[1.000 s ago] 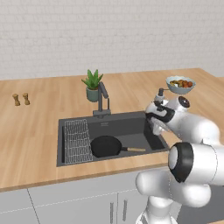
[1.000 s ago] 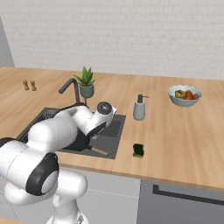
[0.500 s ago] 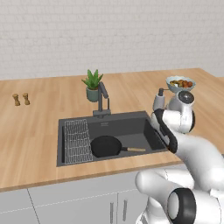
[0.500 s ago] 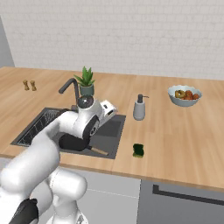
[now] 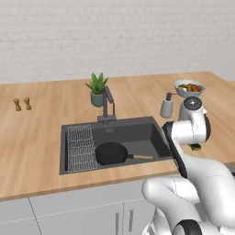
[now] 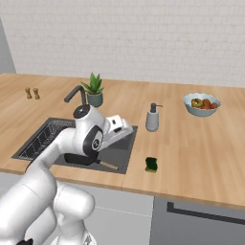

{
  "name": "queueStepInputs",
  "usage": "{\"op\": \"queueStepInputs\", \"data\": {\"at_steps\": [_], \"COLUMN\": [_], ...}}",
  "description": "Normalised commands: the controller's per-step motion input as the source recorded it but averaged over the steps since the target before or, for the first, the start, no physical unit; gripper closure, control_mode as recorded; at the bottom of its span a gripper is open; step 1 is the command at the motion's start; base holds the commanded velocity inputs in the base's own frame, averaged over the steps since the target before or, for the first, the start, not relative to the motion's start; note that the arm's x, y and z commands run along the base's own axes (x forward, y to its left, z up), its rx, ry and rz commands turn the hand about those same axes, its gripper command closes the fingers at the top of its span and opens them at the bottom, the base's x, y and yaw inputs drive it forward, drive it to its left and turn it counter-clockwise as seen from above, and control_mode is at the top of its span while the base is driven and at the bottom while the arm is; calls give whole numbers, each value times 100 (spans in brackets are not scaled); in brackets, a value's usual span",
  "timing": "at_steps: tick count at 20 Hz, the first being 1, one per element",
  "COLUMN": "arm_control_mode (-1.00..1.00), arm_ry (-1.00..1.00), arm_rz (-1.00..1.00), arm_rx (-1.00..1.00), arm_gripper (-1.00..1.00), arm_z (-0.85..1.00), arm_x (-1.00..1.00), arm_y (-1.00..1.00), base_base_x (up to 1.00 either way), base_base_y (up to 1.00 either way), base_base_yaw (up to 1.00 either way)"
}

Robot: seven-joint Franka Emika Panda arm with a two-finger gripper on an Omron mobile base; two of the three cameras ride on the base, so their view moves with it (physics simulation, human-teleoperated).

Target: Pick the pan and sponge and place them into the sink. Then turn on the water.

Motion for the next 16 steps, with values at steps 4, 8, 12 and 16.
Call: {"op": "queueStepInputs", "data": {"at_steps": [4,8,12,16], "arm_control_mode": [-100,-100,-100,-100], "arm_ry": [2,0,3,20], "arm_rz": [-1,-6,-7,-1], "arm_rx": [13,10,12,17], "arm_gripper": [-100,-100,-100,-100], "arm_z": [12,0,-4,-6], "arm_x": [-8,0,5,13], "arm_y": [-50,-34,-38,-46], "base_base_x": [0,0,0,0], "base_base_y": [0,0,0,0], "base_base_yaw": [0,0,0,0]}}
